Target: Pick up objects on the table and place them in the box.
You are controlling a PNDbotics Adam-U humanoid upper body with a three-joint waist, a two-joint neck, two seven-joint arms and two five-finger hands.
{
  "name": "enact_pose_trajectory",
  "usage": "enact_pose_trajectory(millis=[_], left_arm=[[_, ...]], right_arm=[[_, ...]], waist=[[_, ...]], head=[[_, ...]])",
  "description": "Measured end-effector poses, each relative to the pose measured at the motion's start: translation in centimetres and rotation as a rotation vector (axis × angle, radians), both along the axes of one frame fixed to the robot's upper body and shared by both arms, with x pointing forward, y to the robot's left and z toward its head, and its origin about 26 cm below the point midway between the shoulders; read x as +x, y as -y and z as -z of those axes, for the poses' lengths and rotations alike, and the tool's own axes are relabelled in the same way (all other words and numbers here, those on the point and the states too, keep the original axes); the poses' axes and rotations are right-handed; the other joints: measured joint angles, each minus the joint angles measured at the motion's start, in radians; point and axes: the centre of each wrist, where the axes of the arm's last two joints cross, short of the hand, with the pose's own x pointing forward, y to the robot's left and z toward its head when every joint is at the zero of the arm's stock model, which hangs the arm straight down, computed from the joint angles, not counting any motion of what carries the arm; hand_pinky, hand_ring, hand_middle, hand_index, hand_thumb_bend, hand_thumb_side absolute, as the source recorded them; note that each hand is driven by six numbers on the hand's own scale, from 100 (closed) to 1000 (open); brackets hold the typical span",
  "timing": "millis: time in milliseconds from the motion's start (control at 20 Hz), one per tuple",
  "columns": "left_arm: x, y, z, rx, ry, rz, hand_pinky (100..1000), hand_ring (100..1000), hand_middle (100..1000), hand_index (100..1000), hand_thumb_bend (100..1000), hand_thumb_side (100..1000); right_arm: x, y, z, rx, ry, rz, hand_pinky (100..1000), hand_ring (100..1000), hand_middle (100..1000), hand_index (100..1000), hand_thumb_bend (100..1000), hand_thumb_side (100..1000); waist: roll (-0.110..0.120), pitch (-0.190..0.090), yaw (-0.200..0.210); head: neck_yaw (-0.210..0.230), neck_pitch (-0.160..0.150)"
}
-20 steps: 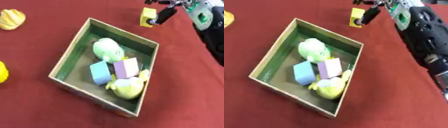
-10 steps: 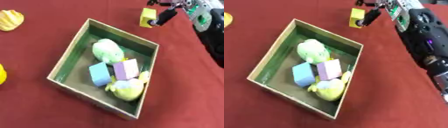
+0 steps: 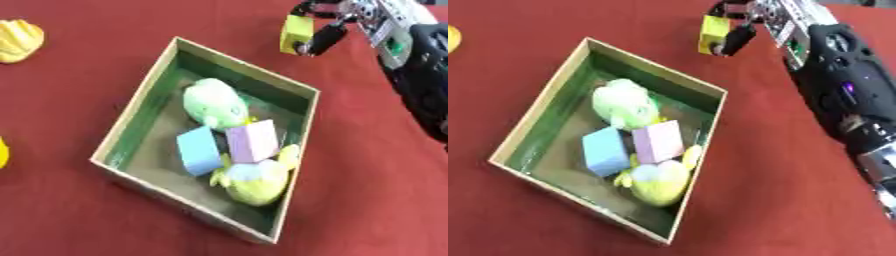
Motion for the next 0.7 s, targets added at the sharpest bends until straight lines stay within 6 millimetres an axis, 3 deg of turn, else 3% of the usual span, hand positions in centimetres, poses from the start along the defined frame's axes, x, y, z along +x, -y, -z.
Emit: enact_pose_trajectory(millis=[150, 300, 450, 700], left_arm=[[0.0, 0.0, 0.0, 0.0, 0.0, 0.0, 797, 632, 676, 845, 100, 587], [0.0, 0.0, 0.0, 0.0, 0.0, 0.0, 798, 633, 676, 845, 100, 587], [0.0, 0.0, 0.0, 0.0, -0.002, -0.001, 798, 633, 677, 846, 100, 587], [-0.1, -0.1, 0.3, 0.001, -0.012, -0.006, 798, 636, 677, 845, 100, 586]], right_arm=[[0.0, -0.1, -0.1, 0.018, 0.02, 0.013, 879, 934, 656, 775, 100, 290], [-0.2, -0.3, -0.6, 0.048, 0.073, 0.028, 814, 783, 540, 665, 100, 261], [-1.0, -1.3, -1.8, 0.089, 0.135, -0.013, 790, 730, 545, 669, 100, 244], [-4.2, -2.9, -4.2, 0.085, 0.173, -0.153, 764, 700, 564, 690, 100, 256]], waist=[[0.001, 0.003, 0.0], [0.002, 0.003, -0.002], [0.003, -0.002, -0.008], [0.003, -0.039, -0.029]], head=[[0.0, 0.0], [0.0, 0.001], [0.003, 0.006], [0.014, 0.026]])
